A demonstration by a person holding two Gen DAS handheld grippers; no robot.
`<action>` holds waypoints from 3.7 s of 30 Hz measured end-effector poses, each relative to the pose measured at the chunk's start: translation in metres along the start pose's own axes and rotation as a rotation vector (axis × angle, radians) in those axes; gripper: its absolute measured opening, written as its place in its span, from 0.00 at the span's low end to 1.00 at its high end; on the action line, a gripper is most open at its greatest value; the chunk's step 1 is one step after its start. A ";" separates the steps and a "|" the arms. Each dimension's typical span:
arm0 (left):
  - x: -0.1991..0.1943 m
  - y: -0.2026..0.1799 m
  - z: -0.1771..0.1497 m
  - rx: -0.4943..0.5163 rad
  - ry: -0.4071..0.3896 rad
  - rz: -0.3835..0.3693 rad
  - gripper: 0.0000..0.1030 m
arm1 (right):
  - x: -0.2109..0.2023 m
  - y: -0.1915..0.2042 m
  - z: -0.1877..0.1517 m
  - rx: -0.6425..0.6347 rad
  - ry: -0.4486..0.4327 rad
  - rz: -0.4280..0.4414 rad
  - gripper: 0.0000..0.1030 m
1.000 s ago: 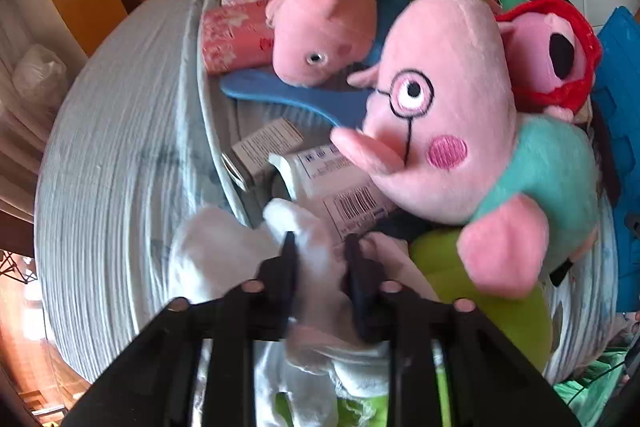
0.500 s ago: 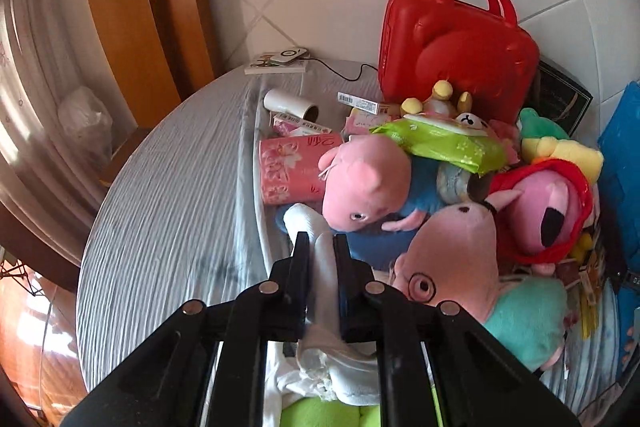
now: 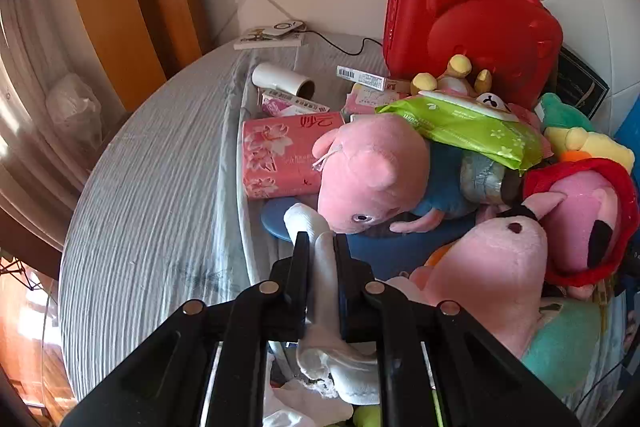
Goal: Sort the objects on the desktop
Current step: 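Return both tools to the pile on the bed, then grasp the green-orange medicine box with the right tool while the left tool grasps another white sock, then carry the medicine box and white sock into the blue bin and release both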
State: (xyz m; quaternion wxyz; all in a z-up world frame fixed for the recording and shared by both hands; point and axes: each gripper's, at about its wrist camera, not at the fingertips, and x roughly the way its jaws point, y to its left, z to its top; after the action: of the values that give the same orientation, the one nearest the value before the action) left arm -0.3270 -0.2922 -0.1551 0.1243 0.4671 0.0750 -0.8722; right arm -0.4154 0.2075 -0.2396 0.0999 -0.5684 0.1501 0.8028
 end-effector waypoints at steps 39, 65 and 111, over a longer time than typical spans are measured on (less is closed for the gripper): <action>-0.020 0.004 -0.015 0.048 -0.014 -0.031 0.11 | -0.009 0.023 -0.006 -0.093 0.066 0.044 1.00; -0.212 -0.160 -0.020 0.323 -0.403 -0.296 0.11 | -0.310 -0.023 -0.121 -0.275 -0.572 0.173 0.85; -0.348 -0.604 -0.137 0.794 -0.293 -0.594 0.67 | -0.330 -0.353 -0.030 -0.111 -0.549 -0.223 0.84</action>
State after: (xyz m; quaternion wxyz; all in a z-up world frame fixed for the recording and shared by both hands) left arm -0.2057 0.3712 0.0679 -0.3063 0.3096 -0.1508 -0.8875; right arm -0.1615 0.5304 0.0172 0.1933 -0.3475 0.0102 0.9175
